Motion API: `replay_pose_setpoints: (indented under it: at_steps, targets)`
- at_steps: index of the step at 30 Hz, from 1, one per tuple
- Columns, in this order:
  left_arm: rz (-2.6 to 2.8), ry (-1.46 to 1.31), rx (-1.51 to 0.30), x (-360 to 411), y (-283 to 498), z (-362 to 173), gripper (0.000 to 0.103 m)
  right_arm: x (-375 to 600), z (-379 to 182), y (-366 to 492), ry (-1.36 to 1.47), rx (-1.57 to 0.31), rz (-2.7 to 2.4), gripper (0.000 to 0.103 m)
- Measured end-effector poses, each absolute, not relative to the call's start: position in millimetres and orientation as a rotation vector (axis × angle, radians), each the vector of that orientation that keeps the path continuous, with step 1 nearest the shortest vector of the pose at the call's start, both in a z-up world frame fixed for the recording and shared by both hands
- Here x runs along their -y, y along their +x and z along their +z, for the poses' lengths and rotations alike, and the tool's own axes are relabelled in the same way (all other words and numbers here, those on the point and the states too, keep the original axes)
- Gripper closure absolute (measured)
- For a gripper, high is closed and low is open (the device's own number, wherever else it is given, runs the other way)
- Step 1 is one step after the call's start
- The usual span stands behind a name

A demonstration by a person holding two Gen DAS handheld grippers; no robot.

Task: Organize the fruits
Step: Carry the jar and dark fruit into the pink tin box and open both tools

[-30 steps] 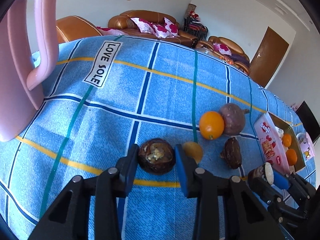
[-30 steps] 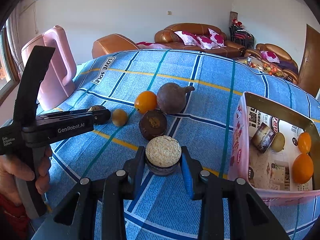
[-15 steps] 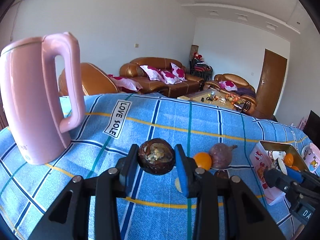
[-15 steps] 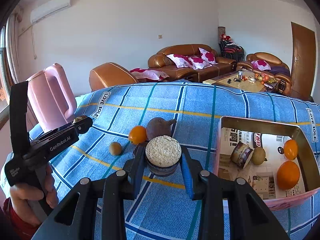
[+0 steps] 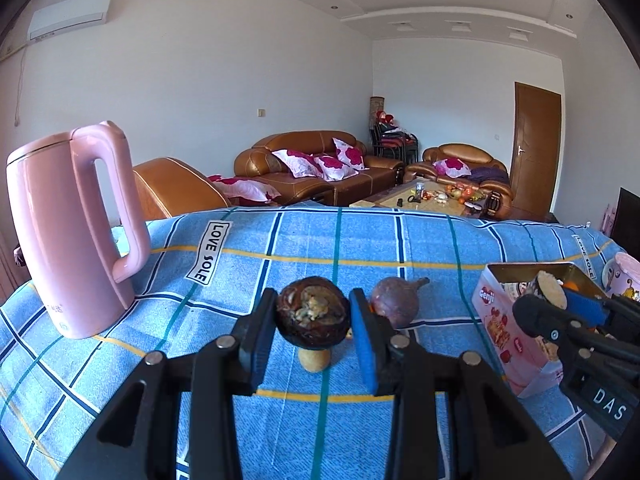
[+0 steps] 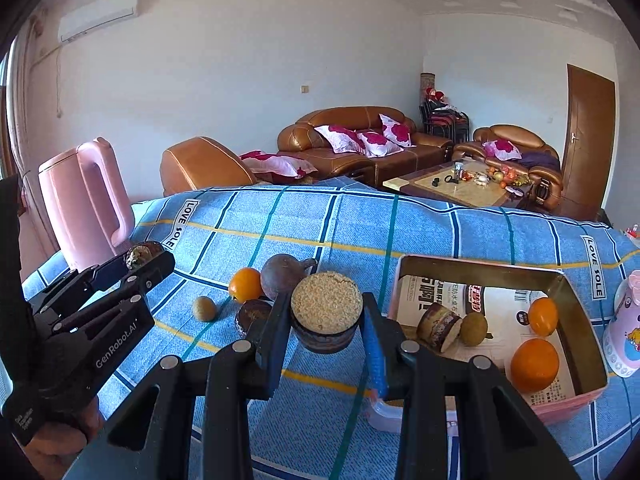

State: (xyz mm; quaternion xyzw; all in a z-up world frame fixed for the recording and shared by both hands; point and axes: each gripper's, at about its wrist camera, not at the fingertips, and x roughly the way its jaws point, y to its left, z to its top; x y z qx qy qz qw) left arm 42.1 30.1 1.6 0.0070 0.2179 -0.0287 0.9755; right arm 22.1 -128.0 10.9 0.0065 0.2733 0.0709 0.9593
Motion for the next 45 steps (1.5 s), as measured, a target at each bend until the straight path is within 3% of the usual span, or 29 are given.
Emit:
replay_pose_setpoints:
  at_steps: [45]
  targets:
    - [-0.317,0.101,-0.468,136.7,26.6,3.5,0.065,324.4,16.6,9.5,0.107,-0.520,-0.187,0.067]
